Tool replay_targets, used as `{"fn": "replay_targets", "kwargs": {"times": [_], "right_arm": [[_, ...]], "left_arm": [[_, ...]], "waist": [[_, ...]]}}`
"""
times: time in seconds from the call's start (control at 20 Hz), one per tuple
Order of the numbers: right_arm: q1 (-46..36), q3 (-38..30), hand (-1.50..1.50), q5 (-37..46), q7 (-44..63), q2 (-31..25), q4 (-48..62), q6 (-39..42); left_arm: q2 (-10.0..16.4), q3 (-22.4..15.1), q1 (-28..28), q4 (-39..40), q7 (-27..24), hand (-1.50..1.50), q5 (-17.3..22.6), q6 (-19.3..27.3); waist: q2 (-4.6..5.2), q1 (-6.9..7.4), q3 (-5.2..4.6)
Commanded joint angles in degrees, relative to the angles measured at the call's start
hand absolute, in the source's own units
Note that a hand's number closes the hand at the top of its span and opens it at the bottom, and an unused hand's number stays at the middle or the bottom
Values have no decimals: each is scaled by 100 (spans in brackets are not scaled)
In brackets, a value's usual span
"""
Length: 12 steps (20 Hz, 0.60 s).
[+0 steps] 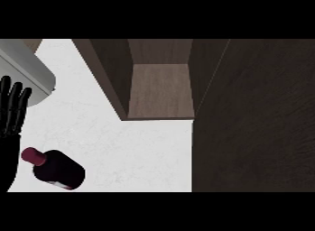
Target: Pick up the wine, place it into the cabinet and close the cabinet
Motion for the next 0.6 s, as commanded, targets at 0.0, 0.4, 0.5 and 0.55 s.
{"fn": "replay_targets", "kwargs": {"times": [0.0, 0.4, 0.5, 0.55], "right_arm": [[184, -233, -150, -187, 105, -164, -399, 168], [978, 875, -150, -586, 390, -38, -1038, 808], [944, 1047, -150, -425, 706, 11, -1280, 657], [1007, 749, -150, -919, 1018, -169, -1707, 809]], "left_arm": [[-101, -227, -309, -46, 227, -150, -196, 71], [-655, -834, 698, -723, 814, -150, 928, 83], [-662, -1423, 883, -1427, 1356, -150, 743, 513], [-592, -914, 797, -1177, 1267, -150, 865, 196]], "waist": [[166, 77, 30], [143, 85, 26], [137, 126, 31], [155, 93, 28]]}}
